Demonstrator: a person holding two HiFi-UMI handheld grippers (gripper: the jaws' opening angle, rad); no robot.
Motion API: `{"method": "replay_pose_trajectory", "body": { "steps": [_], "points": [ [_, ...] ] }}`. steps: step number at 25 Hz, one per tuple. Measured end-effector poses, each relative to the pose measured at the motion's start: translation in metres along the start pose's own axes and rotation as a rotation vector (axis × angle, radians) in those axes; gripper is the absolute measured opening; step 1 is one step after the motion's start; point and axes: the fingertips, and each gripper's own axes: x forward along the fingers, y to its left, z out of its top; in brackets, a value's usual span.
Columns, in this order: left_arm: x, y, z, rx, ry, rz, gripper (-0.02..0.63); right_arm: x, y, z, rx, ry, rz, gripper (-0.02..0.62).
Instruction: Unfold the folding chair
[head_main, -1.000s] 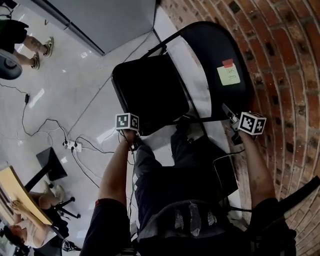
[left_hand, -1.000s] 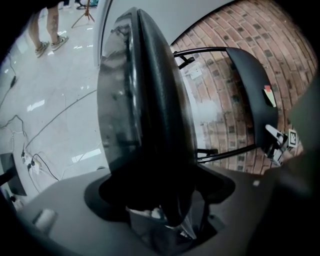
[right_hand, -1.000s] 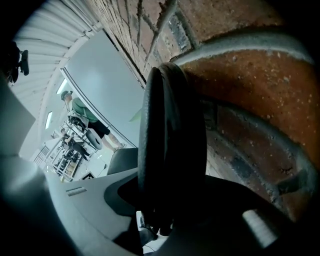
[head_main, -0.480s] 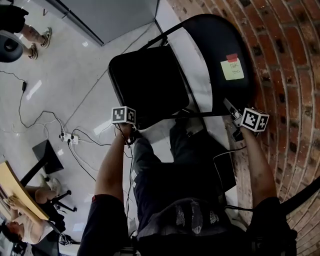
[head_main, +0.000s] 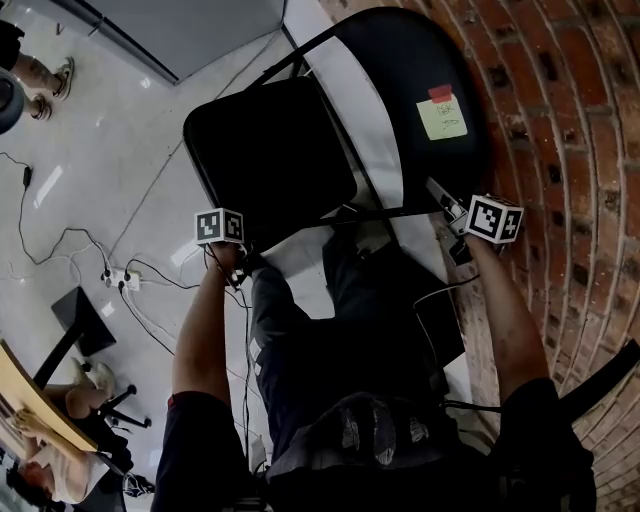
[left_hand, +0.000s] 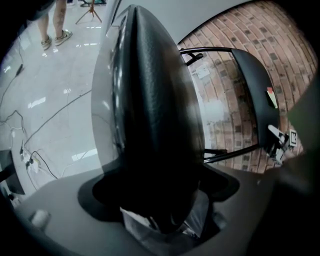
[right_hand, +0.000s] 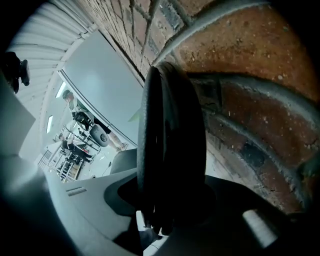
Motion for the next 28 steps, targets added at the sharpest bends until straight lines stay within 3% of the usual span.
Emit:
{"method": "replay_pose_trajectory", "body": {
  "steps": [8, 21, 26, 28],
  "points": [
    [0.007, 0.046, -0.007, -0.006, 0.012, -0.002, 0.491, 0.030, 0.012, -0.022, 0.024, 0.010, 0.019, 0.132],
    [0.013, 0.055, -0.008, -0.017, 0.032, -0.040, 0.505, 0.032, 0.006, -0.023, 0.045, 0.026, 0.045, 0.133],
    [0.011, 0.073, -0.014, -0.046, 0.043, -0.002, 0.508, 0.036, 0.011, -0.028, 0.036, 0.021, 0.052, 0.133],
    [0.012, 0.071, -0.011, -0.020, 0.024, -0.032, 0.508, 0.037, 0.011, -0.030, 0.012, 0.013, 0.054, 0.132]
  ]
}}
